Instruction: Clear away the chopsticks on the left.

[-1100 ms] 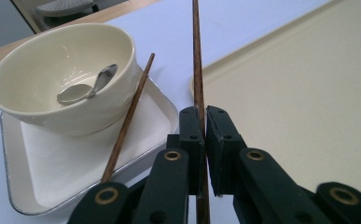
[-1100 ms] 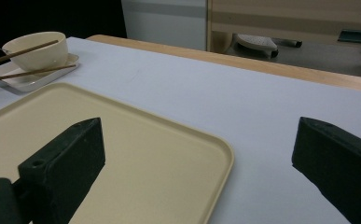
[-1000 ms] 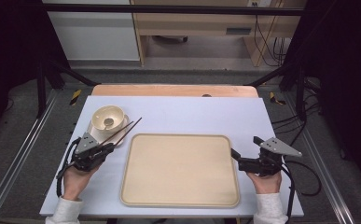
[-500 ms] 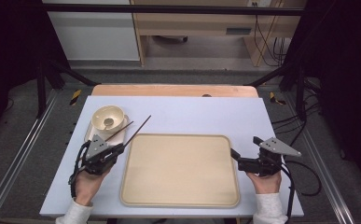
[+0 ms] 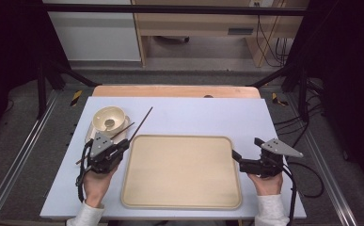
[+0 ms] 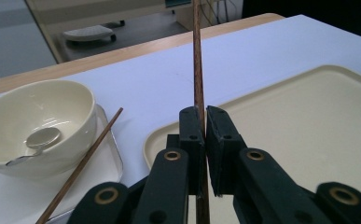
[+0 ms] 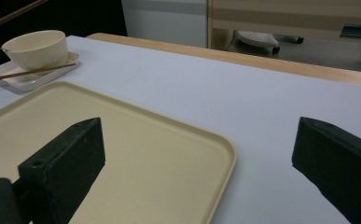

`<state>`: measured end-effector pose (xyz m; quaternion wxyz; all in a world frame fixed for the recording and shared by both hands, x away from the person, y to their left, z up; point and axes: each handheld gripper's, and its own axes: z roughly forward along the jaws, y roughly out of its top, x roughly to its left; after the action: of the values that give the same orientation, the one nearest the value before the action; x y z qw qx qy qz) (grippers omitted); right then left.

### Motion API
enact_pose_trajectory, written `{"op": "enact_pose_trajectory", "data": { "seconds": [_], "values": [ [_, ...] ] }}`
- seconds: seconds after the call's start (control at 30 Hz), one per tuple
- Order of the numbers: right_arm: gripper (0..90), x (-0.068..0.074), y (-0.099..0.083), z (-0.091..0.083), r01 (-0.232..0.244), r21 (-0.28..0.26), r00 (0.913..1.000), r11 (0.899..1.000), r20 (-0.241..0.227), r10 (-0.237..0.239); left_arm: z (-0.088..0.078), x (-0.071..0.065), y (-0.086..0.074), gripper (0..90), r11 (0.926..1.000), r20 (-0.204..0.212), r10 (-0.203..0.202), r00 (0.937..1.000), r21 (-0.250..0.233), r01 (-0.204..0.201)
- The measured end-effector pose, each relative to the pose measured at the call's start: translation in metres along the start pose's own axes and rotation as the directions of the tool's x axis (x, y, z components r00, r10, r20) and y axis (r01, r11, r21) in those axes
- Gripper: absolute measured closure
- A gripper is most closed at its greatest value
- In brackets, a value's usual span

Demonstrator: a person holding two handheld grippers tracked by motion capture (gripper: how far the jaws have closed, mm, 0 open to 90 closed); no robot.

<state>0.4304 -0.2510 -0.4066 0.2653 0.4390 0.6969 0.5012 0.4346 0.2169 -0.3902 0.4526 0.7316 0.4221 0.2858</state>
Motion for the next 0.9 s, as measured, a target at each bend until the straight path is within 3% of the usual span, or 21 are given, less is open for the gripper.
{"op": "enact_pose_trajectory", "data": {
  "seconds": [0.13, 0.37, 0.47, 0.63, 0.9],
  "values": [
    [3.0, 0.000, 0.000, 0.000, 0.000, -0.010, 1.0000, 1.000, -0.007, 0.000, 0.000, -0.006, 0.001, 85.1, 0.9984, -0.020, -0.049, 0.9986, -0.029, 0.048],
    [3.0, 0.001, 0.000, 0.000, -0.003, -0.004, 1.0000, 1.000, -0.003, 0.003, 0.002, -0.016, -0.005, 85.0, 0.9952, -0.050, -0.086, 0.9950, -0.052, 0.083],
    [3.0, 0.002, 0.000, 0.001, 0.002, -0.001, 1.0000, 1.000, -0.003, -0.002, 0.004, -0.021, -0.010, 85.1, 0.9885, -0.046, -0.137, 0.9895, -0.071, 0.133],
    [3.0, 0.002, 0.001, 0.001, 0.001, -0.003, 1.0000, 1.000, -0.006, -0.002, 0.007, -0.029, -0.023, 85.0, 0.9797, -0.052, -0.188, 0.9808, -0.081, 0.183],
    [3.0, 0.003, 0.000, 0.002, 0.008, 0.002, 0.9999, 1.000, -0.009, -0.008, 0.006, -0.041, -0.038, 85.0, 0.9704, -0.102, -0.234, 0.9670, -0.087, 0.225]
  ]
}}
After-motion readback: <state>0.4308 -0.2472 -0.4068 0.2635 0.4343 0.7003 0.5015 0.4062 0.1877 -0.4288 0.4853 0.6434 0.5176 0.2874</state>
